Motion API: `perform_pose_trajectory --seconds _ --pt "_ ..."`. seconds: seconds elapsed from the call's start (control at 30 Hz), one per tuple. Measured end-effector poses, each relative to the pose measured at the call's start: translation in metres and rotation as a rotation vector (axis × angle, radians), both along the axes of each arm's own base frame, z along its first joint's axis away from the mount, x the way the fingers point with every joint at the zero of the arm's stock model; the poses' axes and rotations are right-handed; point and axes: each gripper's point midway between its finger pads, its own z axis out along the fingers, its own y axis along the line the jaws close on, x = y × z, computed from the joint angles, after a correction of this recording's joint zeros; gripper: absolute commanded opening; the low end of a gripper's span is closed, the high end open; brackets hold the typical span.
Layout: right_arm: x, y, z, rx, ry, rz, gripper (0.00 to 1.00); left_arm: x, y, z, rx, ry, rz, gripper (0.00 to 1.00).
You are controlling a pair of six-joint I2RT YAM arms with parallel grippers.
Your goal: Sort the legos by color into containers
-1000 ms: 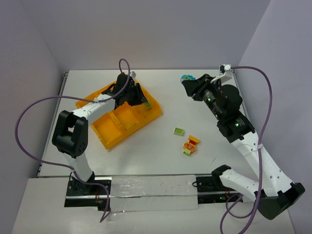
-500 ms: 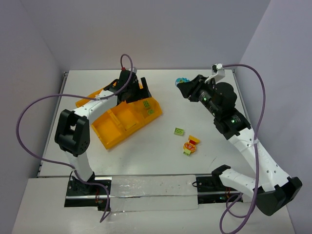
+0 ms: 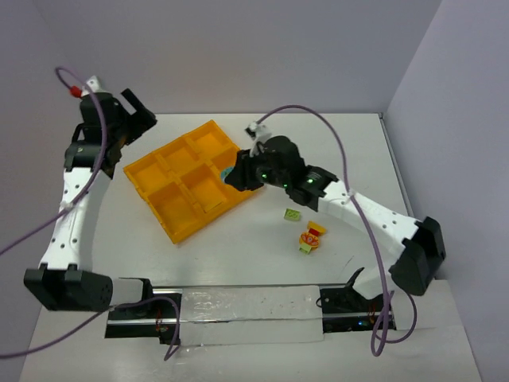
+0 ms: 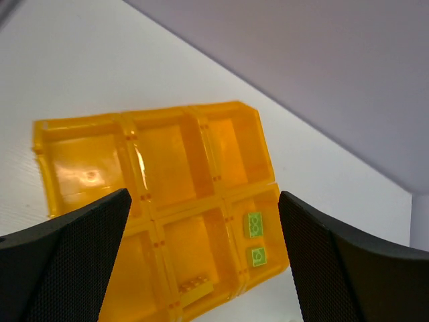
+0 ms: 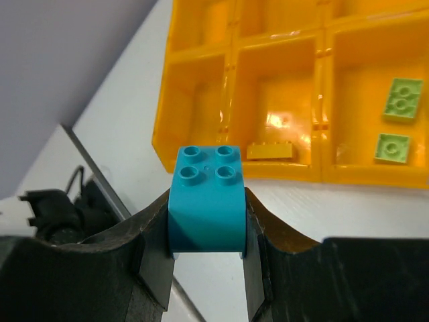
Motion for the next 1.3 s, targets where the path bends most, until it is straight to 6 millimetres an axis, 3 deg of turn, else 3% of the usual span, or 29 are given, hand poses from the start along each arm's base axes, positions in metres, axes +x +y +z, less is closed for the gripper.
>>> perform_pose_trajectory --seconds 0.07,0.23,0.33,0.43,0.5,0.53,0.63,0.73,0.9,1.03,1.07,1.17,1.23,1.3 --pt "-0.009 0.029 -0.008 -0.036 0.0 0.073 0.0 -0.017 0.012 0.021 -0.001 -0.049 0.033 0.99" --pt "-0.023 0.094 -0.013 -0.074 -0.035 0.194 0.0 -0.054 0.016 0.065 -0.017 -0.174 0.042 0.99" --pt "-0.02 0.123 -0.019 -0.091 -0.051 0.217 0.02 -0.065 0.018 0.074 -0.017 -0.205 0.046 0.99" --pt "-0.009 0.148 -0.031 -0.11 -0.058 0.221 0.11 -0.071 0.019 0.068 -0.014 -0.2 0.053 0.99" --pt "-0.003 0.161 -0.045 -0.133 -0.053 0.223 0.26 -0.074 0.021 0.061 -0.011 -0.188 0.063 0.99" --pt "-0.001 0.167 -0.053 -0.149 -0.046 0.226 0.27 -0.075 0.022 0.059 -0.01 -0.183 0.068 0.99" --pt "0.006 0.184 -0.076 -0.18 -0.033 0.238 0.6 -0.077 0.023 0.056 -0.012 -0.171 0.072 0.99" --pt "0.006 0.196 -0.096 -0.217 -0.015 0.258 0.79 -0.077 0.022 0.053 -0.015 -0.157 0.07 0.99" --pt "0.0 0.202 -0.101 -0.23 -0.025 0.277 0.88 -0.076 0.021 0.048 -0.026 -0.14 0.072 0.99" --pt "0.001 0.194 -0.092 -0.232 -0.063 0.247 0.88 -0.076 0.019 0.048 -0.033 -0.138 0.064 0.99" --pt "0.001 0.183 -0.091 -0.243 -0.078 0.224 0.89 -0.076 0.018 0.047 -0.034 -0.137 0.06 0.99" --pt "-0.011 0.126 -0.085 -0.298 -0.08 0.16 0.93 -0.074 0.016 0.039 -0.036 -0.121 0.05 0.99" --pt "-0.009 0.08 -0.063 -0.279 -0.097 0.077 0.95 -0.072 0.012 0.031 -0.042 -0.106 0.029 0.99" --pt "0.004 0.02 -0.031 -0.225 -0.1 -0.058 0.94 -0.069 0.007 0.022 -0.047 -0.084 0.003 0.99"
